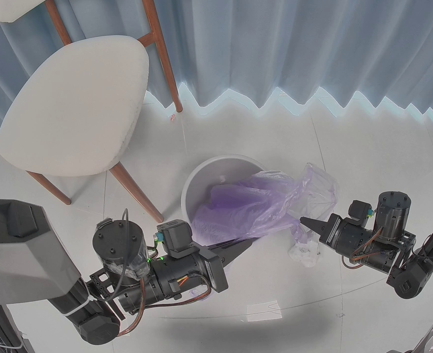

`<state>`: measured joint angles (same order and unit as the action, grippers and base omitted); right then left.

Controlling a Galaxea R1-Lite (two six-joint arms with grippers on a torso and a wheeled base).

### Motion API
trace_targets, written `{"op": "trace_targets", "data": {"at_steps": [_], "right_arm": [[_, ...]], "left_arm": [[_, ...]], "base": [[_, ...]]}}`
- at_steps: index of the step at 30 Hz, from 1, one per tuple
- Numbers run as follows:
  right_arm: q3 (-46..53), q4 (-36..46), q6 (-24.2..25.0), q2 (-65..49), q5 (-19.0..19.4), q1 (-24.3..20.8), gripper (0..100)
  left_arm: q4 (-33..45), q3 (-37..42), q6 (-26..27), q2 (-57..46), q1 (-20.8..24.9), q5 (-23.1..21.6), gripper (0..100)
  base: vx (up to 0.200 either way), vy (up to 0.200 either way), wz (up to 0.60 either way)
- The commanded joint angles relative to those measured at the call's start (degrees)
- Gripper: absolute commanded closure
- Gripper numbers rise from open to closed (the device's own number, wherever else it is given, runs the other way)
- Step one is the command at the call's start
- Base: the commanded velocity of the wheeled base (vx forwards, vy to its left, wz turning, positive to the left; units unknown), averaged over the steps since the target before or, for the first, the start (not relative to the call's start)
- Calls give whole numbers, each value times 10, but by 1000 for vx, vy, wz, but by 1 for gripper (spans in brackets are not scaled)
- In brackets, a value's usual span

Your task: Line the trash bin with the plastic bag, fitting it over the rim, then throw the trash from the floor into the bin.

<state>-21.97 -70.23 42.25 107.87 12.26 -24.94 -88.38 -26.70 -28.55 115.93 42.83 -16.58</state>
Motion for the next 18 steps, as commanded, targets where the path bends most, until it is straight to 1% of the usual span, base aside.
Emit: {"op": "trace_targets", "data": {"at_steps": [1, 18], "right_arm": [[1, -1, 0, -1, 0, 0, 100], [2, -3, 0, 1, 0, -2, 100]], "left_arm": [[0, 0, -3, 8, 9, 1, 100], [0, 8, -5, 3, 9, -3, 100]], "base": [[0, 0, 0], [0, 0, 0]]}}
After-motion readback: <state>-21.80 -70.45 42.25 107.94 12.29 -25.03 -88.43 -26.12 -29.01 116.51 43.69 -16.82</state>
